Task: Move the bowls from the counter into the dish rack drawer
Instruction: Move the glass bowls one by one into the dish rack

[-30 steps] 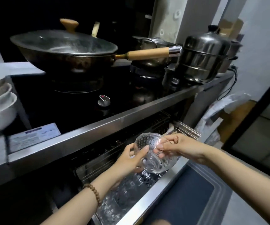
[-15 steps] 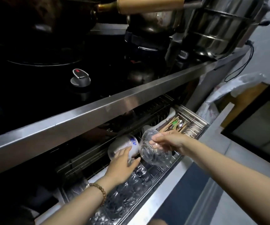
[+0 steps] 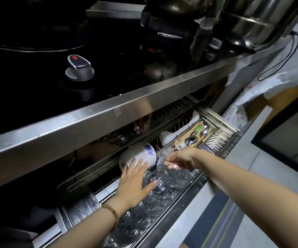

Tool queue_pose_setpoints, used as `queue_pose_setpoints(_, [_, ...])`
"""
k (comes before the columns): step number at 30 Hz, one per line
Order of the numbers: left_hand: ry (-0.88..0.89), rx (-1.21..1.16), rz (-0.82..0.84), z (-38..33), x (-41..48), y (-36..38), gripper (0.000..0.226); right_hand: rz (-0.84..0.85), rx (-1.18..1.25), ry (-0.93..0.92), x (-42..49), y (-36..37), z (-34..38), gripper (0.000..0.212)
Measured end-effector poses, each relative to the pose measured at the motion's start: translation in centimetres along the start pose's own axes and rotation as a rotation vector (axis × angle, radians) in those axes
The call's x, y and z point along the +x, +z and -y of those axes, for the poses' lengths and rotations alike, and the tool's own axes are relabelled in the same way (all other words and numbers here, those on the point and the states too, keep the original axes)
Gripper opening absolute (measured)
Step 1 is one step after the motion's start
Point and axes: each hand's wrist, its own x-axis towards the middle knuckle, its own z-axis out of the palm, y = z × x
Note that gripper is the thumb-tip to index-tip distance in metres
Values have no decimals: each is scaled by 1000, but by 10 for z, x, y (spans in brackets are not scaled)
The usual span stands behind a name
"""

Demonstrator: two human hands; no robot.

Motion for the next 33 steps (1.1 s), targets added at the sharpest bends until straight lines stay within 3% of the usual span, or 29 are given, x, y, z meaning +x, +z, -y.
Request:
queue_pose_setpoints(14, [4, 28, -12, -1, -1, 4, 76, 142, 50, 12, 19, 12, -4, 19])
queue_pose_setpoints(22, [1, 28, -10, 0, -1, 5, 76, 184, -71, 36, 25, 19, -5, 17])
queue_pose_setpoints(27, [-4, 9, -15, -1, -3, 3, 75, 206, -112, 55, 23, 18, -3, 27])
queue_pose_setpoints(33, [-31, -58, 11, -6, -17, -8, 73, 155, -145, -67, 0, 11, 2, 15])
